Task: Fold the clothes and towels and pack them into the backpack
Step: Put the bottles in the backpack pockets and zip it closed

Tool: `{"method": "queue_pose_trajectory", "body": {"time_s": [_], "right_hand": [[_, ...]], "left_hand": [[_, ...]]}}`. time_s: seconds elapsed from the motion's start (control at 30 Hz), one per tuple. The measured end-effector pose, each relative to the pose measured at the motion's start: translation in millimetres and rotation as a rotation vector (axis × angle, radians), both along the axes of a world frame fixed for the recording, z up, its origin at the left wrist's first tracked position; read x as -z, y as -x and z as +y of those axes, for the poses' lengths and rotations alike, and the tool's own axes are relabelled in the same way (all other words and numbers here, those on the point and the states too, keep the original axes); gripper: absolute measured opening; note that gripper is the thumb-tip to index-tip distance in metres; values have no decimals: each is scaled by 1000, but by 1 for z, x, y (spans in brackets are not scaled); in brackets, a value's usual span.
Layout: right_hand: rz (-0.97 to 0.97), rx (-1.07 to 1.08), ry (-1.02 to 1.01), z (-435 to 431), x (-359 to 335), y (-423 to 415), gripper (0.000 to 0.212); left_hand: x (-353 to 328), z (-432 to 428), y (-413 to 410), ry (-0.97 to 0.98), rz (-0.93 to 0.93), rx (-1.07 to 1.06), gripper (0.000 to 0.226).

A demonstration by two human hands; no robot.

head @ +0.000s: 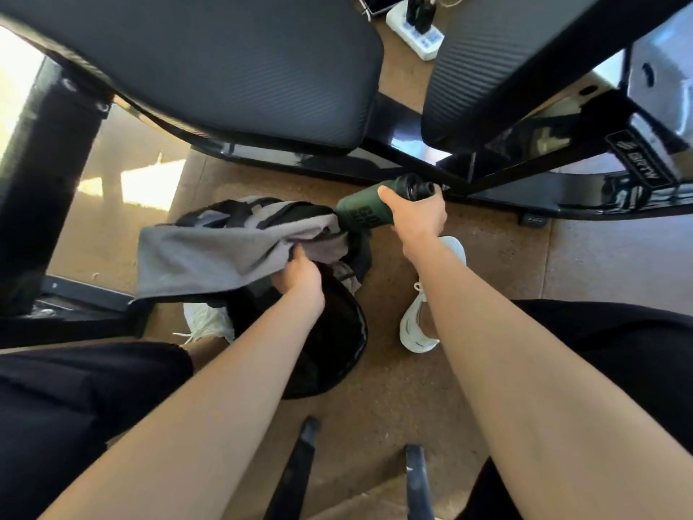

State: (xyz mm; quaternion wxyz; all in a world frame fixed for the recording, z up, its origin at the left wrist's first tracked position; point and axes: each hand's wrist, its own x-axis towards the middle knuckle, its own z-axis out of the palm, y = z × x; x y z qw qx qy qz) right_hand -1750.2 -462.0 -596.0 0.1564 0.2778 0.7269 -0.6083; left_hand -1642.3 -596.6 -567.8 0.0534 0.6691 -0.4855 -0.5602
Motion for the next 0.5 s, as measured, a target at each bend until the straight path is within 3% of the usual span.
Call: {"method": "queue_pose_trajectory", "body": {"time_s": [0.1,0.17,0.3,0.4,0.5], "right_hand": [[103,-83,-54,-6,-3,3,77],[172,-143,-102,-15,-8,4,68],[252,-237,-164,-32,-20,10,68],[267,-245,-182,-38,-32,13,69],[136,-81,20,-40,-35,9,69]], "left_hand": [[-18,-16,6,256,4,266,47],[-18,-23,10,329,52,377,42],[-22,-42,20,320,203,441,23],[-23,-68,22,339,246,480,23],[-40,-88,20,238,287,420,23]]}}
